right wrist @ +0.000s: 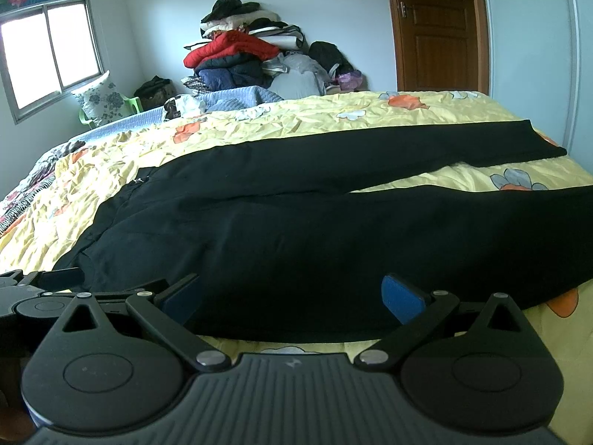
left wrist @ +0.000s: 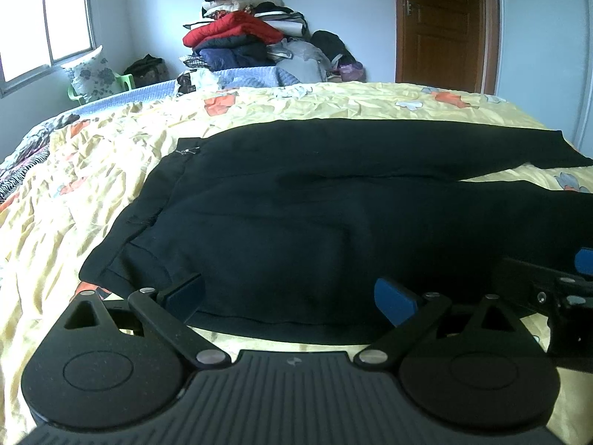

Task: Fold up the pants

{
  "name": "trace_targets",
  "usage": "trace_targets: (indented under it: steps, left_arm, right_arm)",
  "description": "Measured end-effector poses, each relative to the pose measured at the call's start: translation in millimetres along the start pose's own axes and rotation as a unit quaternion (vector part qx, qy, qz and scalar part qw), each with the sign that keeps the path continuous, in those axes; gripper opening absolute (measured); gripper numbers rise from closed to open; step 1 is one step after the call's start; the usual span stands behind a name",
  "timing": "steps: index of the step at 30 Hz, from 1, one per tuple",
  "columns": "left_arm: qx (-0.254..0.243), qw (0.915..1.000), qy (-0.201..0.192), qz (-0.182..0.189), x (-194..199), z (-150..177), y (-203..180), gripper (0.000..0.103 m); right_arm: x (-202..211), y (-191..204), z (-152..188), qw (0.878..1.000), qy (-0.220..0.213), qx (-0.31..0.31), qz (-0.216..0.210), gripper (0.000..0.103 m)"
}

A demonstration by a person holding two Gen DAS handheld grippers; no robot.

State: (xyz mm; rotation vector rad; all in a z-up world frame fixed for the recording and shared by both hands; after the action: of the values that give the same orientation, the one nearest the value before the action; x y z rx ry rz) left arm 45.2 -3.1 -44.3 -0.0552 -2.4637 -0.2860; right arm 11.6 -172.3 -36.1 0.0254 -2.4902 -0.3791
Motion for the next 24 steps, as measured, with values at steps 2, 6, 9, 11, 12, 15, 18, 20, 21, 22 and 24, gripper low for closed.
trace_targets:
  steps: [2,6,9,11,12,15,18,20,21,22,24]
  left_arm:
    - [0.0,1.0,0.0,-0.001,-0.1,0.0,0.0,0.1]
    - [0.002,1.0,0.0,0.0,-0.5,0.1,0.8,0.1]
    - [0.002,1.0,0.0,0.0,-0.4,0.1,0.9,0.1]
    - [0.001,1.0,0.0,0.0,-0.5,0.2,0.9,0.1]
    - [0.001,1.0,0.0,0.0,-0.4,0.3,1.0,0.1]
    - [0.002,1.0,0.0,0.0,-0.3,0.3,1.1,0.1]
    - [0.001,1.0,0.0,0.0,-0.4,0.3,1.1,0.1]
    - [0.002,1.0,0.0,0.0,-0.7,0.2,1.8,0.1]
    - [0.002,1.0,0.0,0.0,-0.7,0.2,1.8,0.1]
    - [0.001,1.0,0.0,0.0,-0.8,0.1,1.9,0.1]
    - [0.001,1.0,0.0,0.0,-0.6,0.2,1.8,0.1]
  right_arm:
    - [-0.7,-0.1,0.4,1.0,0.001,0.001,-0.001,0.103]
    - [-1.7,0.5,1.5,1.0,0.001,0.001,-0.001,0.103]
    - [-1.8,0.2,1.4,1.0,0.001,0.001,-0.001,0.103]
    - [-1.9,0.5,2.0,1.0,0.002,0.0,-0.001,0.103]
    - [-1.9,0.7,2.4,1.0,0.002,0.001,-0.001,0.103]
    - [-1.8,1.7,3.4,1.0,0.002,0.001,-0.001,0.103]
    - [-2.0,2.1,4.0,1.0,0.002,0.001,-0.002,0.103]
    - [-1.9,1.1,2.7,1.0,0.002,0.0,-0.002,0.103]
    - [-1.9,1.3,3.0,1.0,0.002,0.0,-0.002,0.103]
    - [-1.9,1.0,2.6,1.0,0.002,0.0,-0.002,0.103]
    - [-1.8,2.0,3.6,1.0,0.002,0.001,-0.002,0.103]
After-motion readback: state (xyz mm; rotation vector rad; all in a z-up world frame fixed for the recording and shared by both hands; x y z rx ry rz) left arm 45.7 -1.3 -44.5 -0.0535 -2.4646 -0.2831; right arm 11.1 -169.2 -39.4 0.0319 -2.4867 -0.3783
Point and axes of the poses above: each gripper's, at about its wrist camera, not at the fingertips, and x roughly against the way its jaws point, y to its left, z to its underside, the point moved 6 cm from there along -x, roughly the way its jaws point, and after that the axes turned 6 degrees about -x, right-handed, at the moved point
